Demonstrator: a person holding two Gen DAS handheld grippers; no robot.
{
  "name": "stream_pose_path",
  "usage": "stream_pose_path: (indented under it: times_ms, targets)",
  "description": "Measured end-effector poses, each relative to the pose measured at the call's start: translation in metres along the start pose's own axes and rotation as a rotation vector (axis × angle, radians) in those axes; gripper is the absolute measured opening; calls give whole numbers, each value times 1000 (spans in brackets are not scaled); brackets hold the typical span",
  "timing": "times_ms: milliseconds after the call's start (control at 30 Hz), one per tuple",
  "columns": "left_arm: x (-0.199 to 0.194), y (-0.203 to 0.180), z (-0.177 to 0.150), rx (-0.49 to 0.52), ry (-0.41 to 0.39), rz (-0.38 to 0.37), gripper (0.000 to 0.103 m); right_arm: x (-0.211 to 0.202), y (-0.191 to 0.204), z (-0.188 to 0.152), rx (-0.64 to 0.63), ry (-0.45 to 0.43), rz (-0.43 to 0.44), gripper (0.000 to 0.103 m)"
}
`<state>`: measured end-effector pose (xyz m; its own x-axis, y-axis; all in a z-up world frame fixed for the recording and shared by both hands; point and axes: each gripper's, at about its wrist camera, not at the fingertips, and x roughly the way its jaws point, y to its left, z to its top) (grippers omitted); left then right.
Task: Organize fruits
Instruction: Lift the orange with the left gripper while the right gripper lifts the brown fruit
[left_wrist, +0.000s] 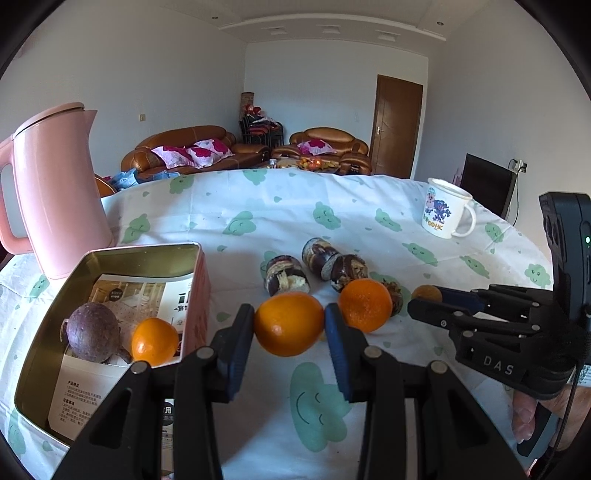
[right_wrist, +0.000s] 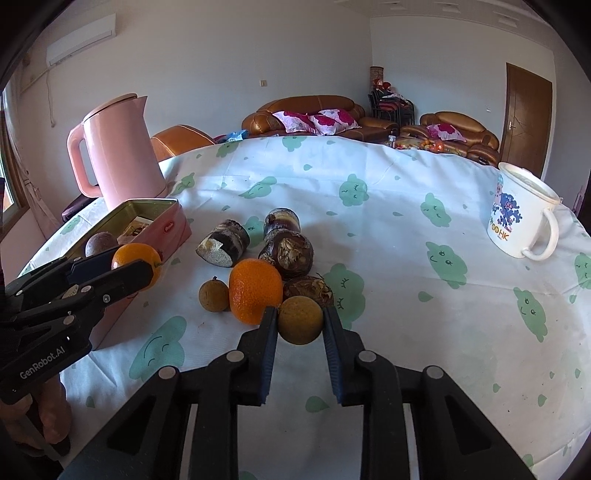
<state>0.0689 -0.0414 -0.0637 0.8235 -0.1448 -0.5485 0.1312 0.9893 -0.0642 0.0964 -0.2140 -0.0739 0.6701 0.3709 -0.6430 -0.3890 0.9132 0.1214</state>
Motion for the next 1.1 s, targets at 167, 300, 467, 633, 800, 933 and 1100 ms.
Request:
stream_pose_path:
  times_ms: [167,300,467,633,800,933,1100]
  targets:
    - [-6,-2,0,12,-32,11,41,-9,2,0,-11,-52,5,26]
    - [-10,-3,-1,13,-57,15,41,-17,2,-2,-13,-87,8,26]
    - [-17,-5,-2,22,-94,23,41,-24,2,-3,-18,-123,12,26]
    - [-22,-6,-2,31,-118,30,41,-30,5,-4,-28,-157,11,26]
    - [-25,-7,-3,33,-132,34,41,-37,5,-6,-33,-194,11,26]
    - [-26,-7,-3,36,-141,38,41,-42,6,-7,-40,-223,10,26]
    - [-29,-7,-3,35,-151,42,41,-50,7,-10,-47,-260,10,26]
